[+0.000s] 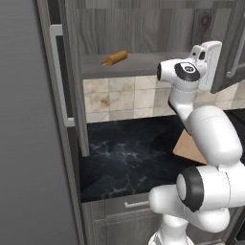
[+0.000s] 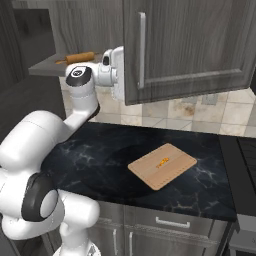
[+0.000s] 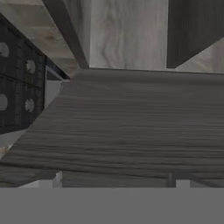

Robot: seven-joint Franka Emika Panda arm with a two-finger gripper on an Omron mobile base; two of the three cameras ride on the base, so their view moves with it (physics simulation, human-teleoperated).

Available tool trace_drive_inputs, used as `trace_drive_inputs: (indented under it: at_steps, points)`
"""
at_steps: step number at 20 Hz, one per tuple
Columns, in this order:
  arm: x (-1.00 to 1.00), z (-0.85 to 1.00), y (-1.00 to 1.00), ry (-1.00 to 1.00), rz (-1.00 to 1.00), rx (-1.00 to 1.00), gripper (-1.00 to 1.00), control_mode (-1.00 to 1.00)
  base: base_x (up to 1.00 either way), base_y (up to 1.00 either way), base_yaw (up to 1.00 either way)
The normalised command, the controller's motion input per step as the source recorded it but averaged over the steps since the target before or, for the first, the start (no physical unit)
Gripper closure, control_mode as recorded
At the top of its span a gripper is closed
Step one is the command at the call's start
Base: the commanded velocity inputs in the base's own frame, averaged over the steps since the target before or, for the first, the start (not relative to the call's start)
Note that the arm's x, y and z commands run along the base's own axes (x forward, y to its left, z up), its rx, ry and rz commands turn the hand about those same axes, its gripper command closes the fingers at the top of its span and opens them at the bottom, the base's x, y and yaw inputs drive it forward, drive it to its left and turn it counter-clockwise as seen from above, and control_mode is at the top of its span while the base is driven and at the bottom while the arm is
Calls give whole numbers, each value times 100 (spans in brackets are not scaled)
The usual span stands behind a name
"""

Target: Open the cabinet, retrieve the rolling pin, and place it next to the meat on the cutting board to prepare for tenderizing.

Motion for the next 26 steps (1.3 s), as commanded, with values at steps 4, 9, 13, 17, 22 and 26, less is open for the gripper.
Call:
trace_drive_inputs:
  at_steps: [4,9,13,17,22,26]
  points:
    - [-13,0,-46,0,-17,0,-100,-100,0,0,0]
    - [0,0,-59,0,-10,0,-100,-100,0,0,0]
    - [0,0,-64,0,-5,0,-100,-100,0,0,0]
    - [0,0,-70,0,-3,0,-100,-100,0,0,0]
    - [-9,0,-74,0,-3,0,-100,-100,0,0,0]
    - [-31,0,-68,0,-4,0,-100,-100,0,0,0]
